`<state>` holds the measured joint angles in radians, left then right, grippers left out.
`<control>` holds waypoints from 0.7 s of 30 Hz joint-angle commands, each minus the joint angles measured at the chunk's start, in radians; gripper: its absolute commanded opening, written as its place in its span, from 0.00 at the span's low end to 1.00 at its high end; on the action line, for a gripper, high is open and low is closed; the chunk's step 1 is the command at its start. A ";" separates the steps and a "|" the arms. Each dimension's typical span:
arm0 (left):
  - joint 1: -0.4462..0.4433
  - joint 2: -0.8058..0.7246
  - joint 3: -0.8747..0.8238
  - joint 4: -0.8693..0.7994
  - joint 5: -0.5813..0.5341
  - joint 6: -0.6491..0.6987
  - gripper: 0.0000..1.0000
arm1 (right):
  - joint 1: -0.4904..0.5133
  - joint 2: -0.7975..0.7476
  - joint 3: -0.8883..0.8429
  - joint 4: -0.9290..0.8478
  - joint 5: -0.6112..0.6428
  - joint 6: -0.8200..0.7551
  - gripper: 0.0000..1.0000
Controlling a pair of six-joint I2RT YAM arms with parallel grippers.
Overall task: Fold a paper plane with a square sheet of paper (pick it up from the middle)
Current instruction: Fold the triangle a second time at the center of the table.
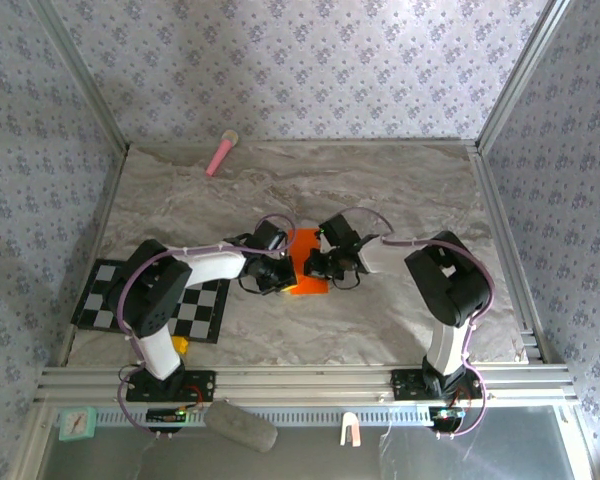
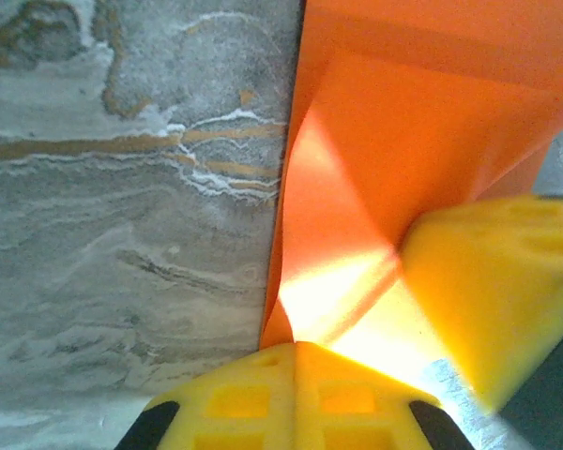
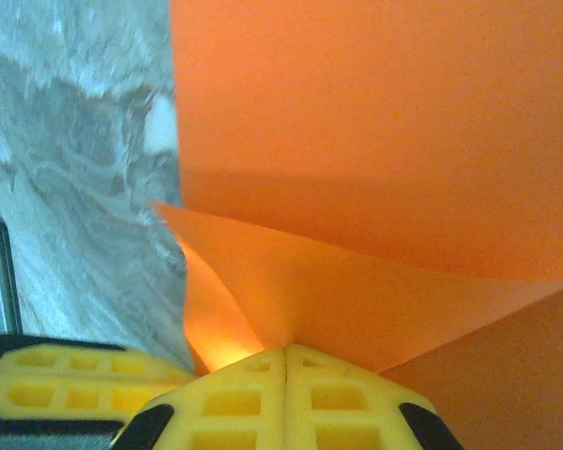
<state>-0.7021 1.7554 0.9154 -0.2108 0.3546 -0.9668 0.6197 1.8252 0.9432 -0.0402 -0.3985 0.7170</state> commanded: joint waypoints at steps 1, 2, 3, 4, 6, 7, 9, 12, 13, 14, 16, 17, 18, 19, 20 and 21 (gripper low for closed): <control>0.002 0.022 -0.057 -0.140 -0.043 -0.017 0.00 | -0.076 0.038 -0.021 0.005 0.057 -0.004 0.00; 0.002 0.024 -0.055 -0.143 -0.044 -0.017 0.00 | -0.092 0.044 -0.021 0.009 0.050 -0.005 0.00; 0.002 0.026 -0.055 -0.142 -0.042 -0.015 0.00 | -0.105 0.050 -0.021 0.010 0.043 -0.009 0.00; 0.001 0.027 -0.058 -0.143 -0.041 -0.015 0.00 | -0.116 0.055 -0.018 0.013 0.039 -0.012 0.00; 0.002 0.030 -0.057 -0.142 -0.037 -0.013 0.00 | -0.144 0.063 -0.015 0.014 0.036 -0.016 0.00; 0.001 0.029 -0.056 -0.142 -0.037 -0.011 0.00 | -0.158 0.063 -0.014 0.015 0.039 -0.016 0.00; 0.002 0.028 -0.052 -0.143 -0.037 -0.008 0.00 | -0.182 0.059 -0.015 0.015 0.047 -0.016 0.00; 0.002 0.027 -0.043 -0.144 -0.033 0.000 0.00 | -0.215 0.044 -0.010 0.007 0.065 -0.022 0.00; 0.003 0.027 -0.040 -0.144 -0.033 0.001 0.00 | -0.224 0.038 -0.007 0.004 0.075 -0.024 0.00; 0.002 0.029 -0.039 -0.145 -0.032 0.005 0.00 | -0.230 0.033 0.000 -0.004 0.080 -0.030 0.00; 0.001 0.030 -0.031 -0.146 -0.031 0.010 0.00 | -0.235 0.020 0.016 -0.019 0.079 -0.046 0.00; 0.001 0.030 -0.027 -0.146 -0.032 0.015 0.00 | -0.236 0.008 0.026 -0.032 0.075 -0.064 0.00; 0.002 0.029 -0.021 -0.148 -0.030 0.020 0.00 | -0.233 -0.005 0.028 -0.040 0.060 -0.078 0.00; 0.002 0.028 -0.015 -0.149 -0.027 0.026 0.00 | -0.232 -0.026 0.026 -0.041 0.036 -0.080 0.01; 0.001 0.026 -0.009 -0.151 -0.025 0.031 0.00 | -0.228 -0.052 0.020 -0.045 0.020 -0.117 0.01; 0.003 0.023 -0.008 -0.152 -0.025 0.033 0.00 | -0.223 -0.075 0.012 -0.051 0.014 -0.131 0.01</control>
<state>-0.7021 1.7542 0.9199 -0.2173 0.3546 -0.9600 0.4023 1.8229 0.9524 -0.0399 -0.4229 0.6621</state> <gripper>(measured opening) 0.056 0.041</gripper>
